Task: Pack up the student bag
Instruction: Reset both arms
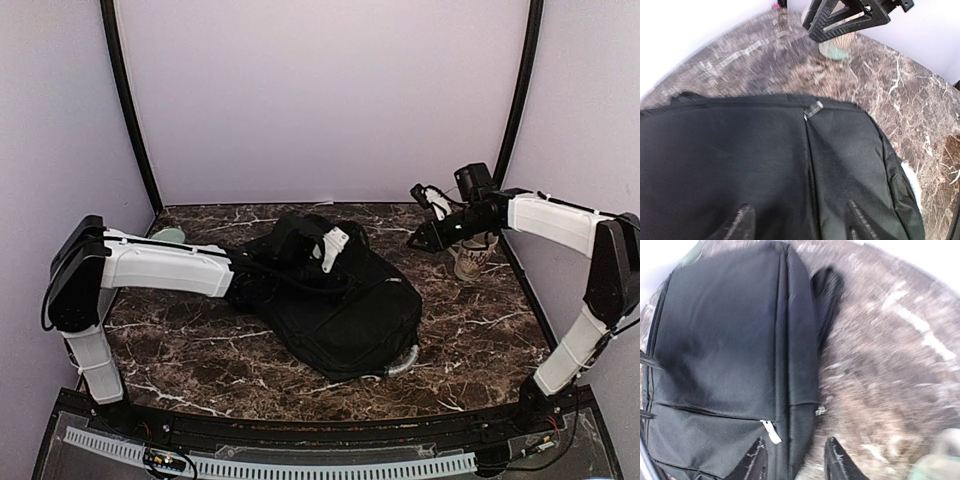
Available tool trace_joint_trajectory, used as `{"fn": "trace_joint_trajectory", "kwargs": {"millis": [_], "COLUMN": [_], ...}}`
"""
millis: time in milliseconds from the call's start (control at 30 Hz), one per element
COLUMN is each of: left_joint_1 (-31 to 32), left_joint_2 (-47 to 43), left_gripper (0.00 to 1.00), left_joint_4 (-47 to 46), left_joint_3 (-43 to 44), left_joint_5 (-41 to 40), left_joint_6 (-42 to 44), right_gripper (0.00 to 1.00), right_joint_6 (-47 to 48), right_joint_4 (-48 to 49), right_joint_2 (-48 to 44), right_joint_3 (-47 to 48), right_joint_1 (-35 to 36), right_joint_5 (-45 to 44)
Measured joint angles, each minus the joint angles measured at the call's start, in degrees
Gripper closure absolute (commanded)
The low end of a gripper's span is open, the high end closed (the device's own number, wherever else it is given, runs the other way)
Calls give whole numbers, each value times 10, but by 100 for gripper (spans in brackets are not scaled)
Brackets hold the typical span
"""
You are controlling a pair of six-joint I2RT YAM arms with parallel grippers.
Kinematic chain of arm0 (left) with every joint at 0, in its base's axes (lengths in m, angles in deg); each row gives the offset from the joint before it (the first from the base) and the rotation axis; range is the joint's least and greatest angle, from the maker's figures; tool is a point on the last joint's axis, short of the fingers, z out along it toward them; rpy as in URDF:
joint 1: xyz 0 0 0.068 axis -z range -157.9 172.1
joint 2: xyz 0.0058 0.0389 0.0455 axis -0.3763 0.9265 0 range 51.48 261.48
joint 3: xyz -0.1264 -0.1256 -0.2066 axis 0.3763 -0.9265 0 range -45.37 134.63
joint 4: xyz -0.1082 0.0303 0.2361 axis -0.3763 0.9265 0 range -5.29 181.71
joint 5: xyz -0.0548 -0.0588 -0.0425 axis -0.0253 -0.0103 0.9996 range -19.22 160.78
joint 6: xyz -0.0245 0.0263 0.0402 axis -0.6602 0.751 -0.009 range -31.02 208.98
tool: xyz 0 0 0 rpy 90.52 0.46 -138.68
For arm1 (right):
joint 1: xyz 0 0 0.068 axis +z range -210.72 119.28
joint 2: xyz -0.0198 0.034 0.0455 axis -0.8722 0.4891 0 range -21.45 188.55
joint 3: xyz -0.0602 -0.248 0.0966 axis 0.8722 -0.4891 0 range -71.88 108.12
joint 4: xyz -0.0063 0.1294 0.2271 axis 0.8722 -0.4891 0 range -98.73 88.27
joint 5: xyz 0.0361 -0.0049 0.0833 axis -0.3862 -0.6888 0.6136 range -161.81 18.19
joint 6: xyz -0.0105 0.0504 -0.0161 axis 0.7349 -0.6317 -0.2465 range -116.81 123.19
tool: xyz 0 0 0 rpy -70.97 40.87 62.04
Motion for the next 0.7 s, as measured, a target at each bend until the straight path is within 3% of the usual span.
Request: {"fn": "trace_joint_trajectory", "kwargs": {"millis": [167, 300, 400, 700], "left_joint_1": [-7, -33, -67, -164], "left_joint_2": [-83, -126, -145, -212], "left_gripper": [19, 11, 1, 1], "left_joint_4": [58, 113, 147, 135], "left_joint_3": [4, 32, 60, 30], "left_joint_5": [-32, -68, -92, -185], "left_joint_6": [31, 62, 90, 76], "right_gripper": [36, 1, 0, 0], "right_joint_6": [12, 5, -8, -58], "right_joint_4": [8, 30, 50, 153], "right_joint_2": [-87, -146, -174, -304], "right_joint_3": [15, 42, 54, -59], "right_joint_1": [-18, -48, -64, -73], "right_joint_5": [-61, -131, -187, -340]}}
